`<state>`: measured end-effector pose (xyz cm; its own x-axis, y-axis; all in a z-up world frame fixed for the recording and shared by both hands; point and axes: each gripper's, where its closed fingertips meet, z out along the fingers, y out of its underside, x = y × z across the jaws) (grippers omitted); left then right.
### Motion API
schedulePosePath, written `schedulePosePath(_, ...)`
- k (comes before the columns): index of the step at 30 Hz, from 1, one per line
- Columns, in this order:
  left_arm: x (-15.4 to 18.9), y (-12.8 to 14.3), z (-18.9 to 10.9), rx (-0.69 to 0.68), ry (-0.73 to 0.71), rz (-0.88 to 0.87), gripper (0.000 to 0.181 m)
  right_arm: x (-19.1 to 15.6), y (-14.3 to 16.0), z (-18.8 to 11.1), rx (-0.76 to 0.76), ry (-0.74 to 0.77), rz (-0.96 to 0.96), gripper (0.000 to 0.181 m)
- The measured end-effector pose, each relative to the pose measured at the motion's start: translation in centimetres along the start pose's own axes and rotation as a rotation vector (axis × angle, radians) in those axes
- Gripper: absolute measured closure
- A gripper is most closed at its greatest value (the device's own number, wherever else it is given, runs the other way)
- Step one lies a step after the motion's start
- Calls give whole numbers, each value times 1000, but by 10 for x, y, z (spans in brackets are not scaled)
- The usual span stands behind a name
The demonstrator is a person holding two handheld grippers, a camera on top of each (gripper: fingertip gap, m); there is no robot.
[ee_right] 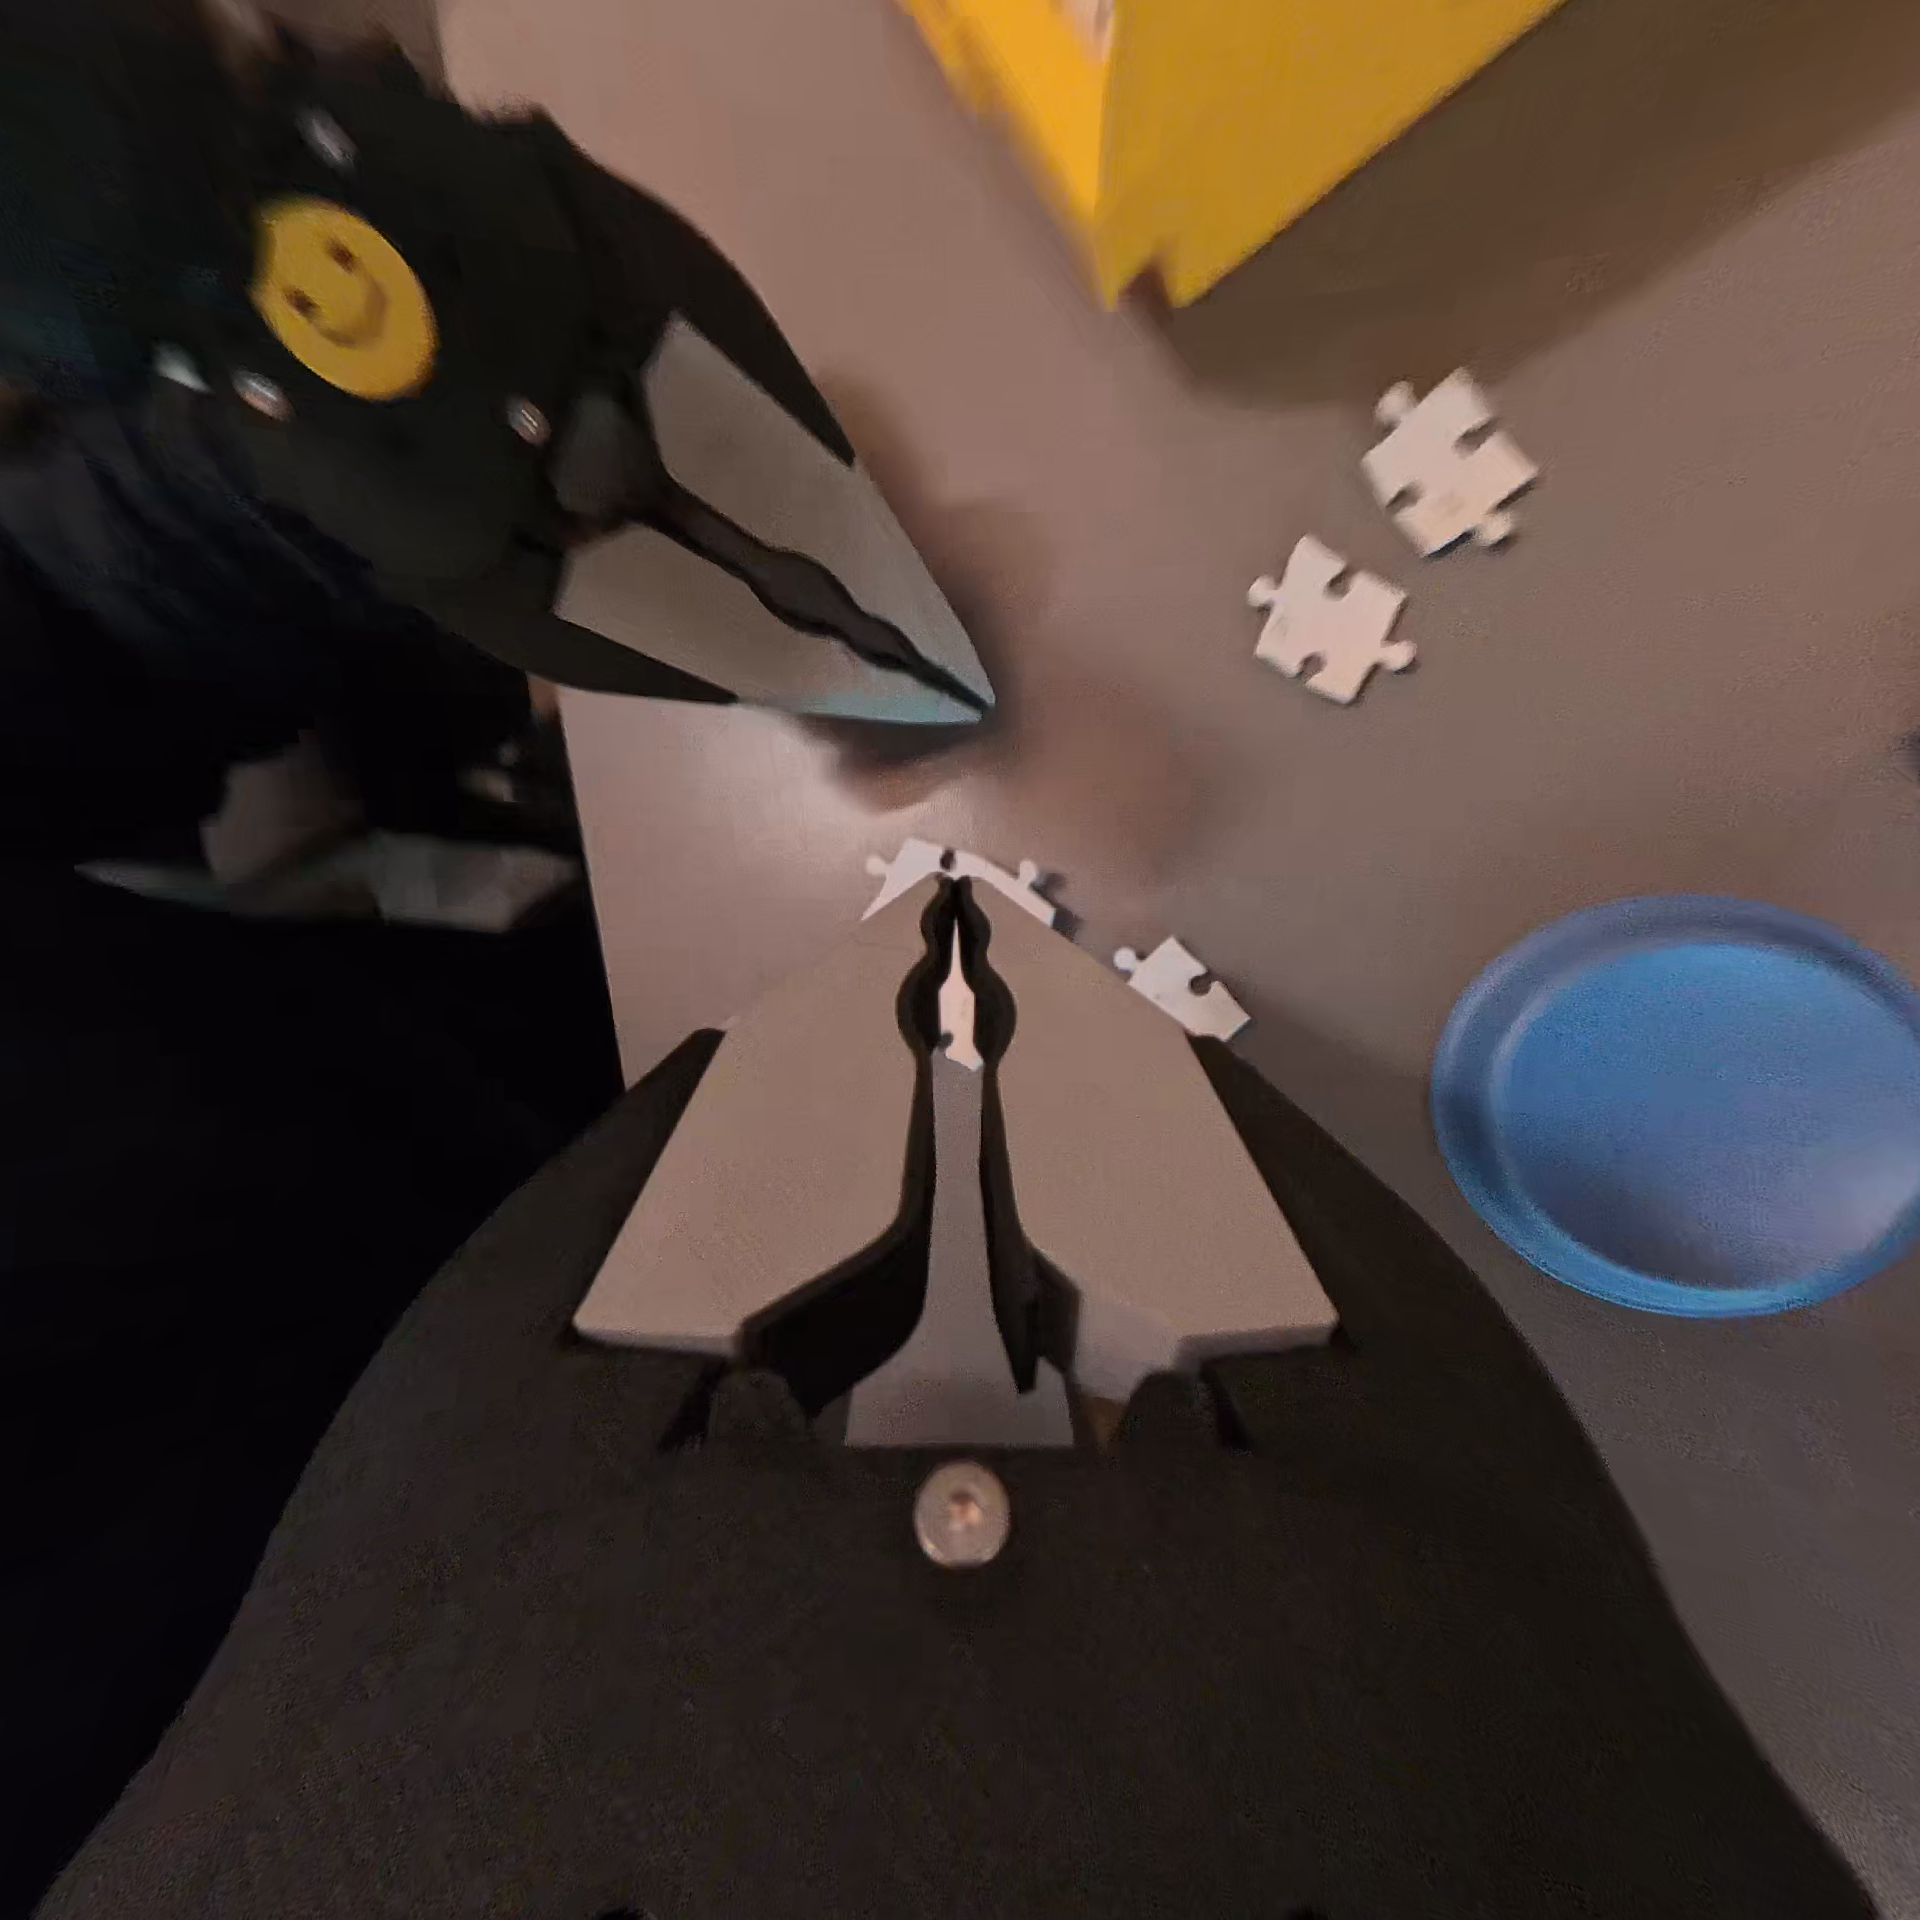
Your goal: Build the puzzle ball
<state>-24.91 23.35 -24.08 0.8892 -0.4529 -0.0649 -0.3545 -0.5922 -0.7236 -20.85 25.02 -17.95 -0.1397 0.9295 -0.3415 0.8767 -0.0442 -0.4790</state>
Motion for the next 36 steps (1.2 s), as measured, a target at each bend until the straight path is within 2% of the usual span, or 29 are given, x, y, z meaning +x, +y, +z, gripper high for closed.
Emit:
schedulePosePath(3, -4, -9, 2, 30, 7, -19, 181, 8, -7, -26, 196, -8, 23, 181)
schedulePosePath(7, -13, -26, 8, 67, -19, 0, 181, 23, -3, -45, 396, -10, 31, 181)
schedulePosePath(11, -20, -58, 16, 129, -36, 65, 181, 33, -6, -68, 642, -7, -28, 181)
schedulePosePath(16, -25, -104, 35, 198, -32, 157, 181, 42, -4, -81, 810, 98, -206, 181)
schedulePosePath(18, -28, -121, 45, 232, -25, 170, 181, 43, -4, -84, 838, 175, -264, 181)
schedulePosePath(21, -35, -140, 54, 306, -38, 147, 181, 56, 2, -87, 770, 321, -275, 181)
schedulePosePath(22, -39, -142, 55, 329, -50, 129, 181, 63, 5, -90, 748, 380, -258, 181)
schedulePosePath(24, -50, -135, 53, 341, -110, 127, 181, 71, 10, -101, 733, 456, -214, 168)
schedulePosePath(27, -60, -126, 45, 382, -180, 149, 181, 65, 12, -111, 750, 404, -147, 147)
schedulePosePath(30, -49, -134, 34, 441, -130, 128, 181, 65, 22, -119, 680, 395, -79, 135)
schedulePosePath(33, -38, -143, 26, 490, -116, 137, 181, 65, 33, -161, 733, 468, -84, 138)
schedulePosePath(36, -38, -138, 33, 457, -149, 174, 181, 57, 43, -198, 863, 391, -58, 141)
